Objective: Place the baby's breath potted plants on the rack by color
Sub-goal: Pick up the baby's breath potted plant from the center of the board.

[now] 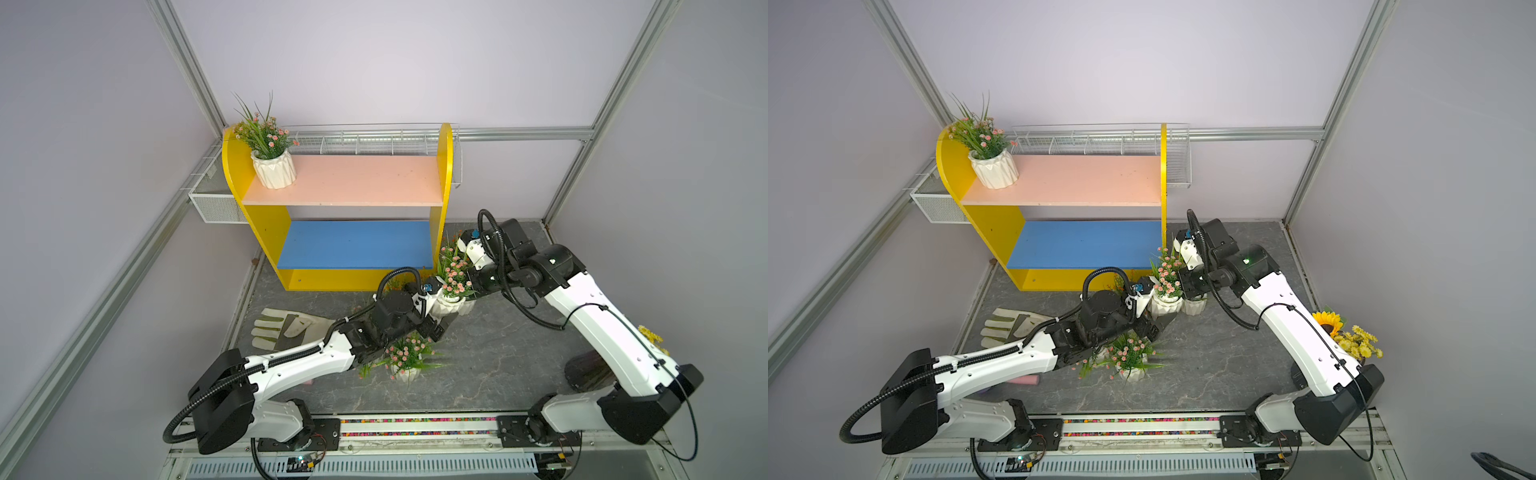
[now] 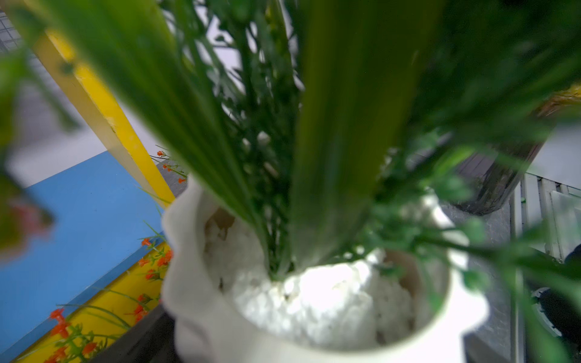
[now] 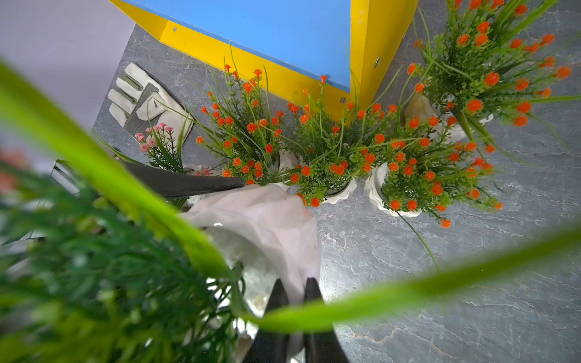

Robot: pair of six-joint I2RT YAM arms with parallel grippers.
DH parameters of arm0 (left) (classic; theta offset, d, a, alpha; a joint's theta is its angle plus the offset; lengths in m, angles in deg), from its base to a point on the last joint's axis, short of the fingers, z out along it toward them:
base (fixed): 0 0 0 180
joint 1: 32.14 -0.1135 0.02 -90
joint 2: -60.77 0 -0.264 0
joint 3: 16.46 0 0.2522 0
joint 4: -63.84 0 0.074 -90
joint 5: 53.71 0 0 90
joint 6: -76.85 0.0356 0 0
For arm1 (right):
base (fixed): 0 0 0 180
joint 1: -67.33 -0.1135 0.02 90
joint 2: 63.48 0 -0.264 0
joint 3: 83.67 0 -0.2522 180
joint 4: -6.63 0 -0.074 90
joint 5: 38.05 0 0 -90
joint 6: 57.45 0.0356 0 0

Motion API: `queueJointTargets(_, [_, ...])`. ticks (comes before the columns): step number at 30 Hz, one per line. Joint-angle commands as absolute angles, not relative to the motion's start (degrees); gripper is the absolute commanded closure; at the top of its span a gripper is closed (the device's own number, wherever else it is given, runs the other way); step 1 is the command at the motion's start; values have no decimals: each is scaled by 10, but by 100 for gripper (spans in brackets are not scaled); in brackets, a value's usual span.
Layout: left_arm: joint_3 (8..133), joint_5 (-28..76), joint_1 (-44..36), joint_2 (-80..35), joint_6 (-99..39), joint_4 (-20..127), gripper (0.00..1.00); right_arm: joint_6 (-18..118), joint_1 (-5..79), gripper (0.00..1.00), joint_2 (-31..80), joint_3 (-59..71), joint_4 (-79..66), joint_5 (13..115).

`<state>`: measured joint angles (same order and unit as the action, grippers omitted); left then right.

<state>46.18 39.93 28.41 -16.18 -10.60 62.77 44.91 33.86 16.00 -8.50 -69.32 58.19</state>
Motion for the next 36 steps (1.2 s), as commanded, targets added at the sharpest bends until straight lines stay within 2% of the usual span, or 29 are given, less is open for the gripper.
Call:
queueJointTargets(1, [487, 421, 289, -172, -96, 676, 0, 467, 324, 93, 146, -81, -657, 672])
queueJointTargets(16, [486, 440, 290, -176, -100, 683, 1, 495, 323, 93, 133, -51, -634, 714])
queueJointTargets(25, [483, 441, 290, -159, -96, 673, 27, 497, 332, 84, 118, -38, -625, 708])
queueJointTargets(28, [489, 440, 290, -154, -97, 656, 34, 495, 335, 77, 116, -33, -624, 709])
queueJointTargets(36, [504, 467, 290, -145, -106, 624, 41, 497, 351, 73, 103, -8, -592, 713])
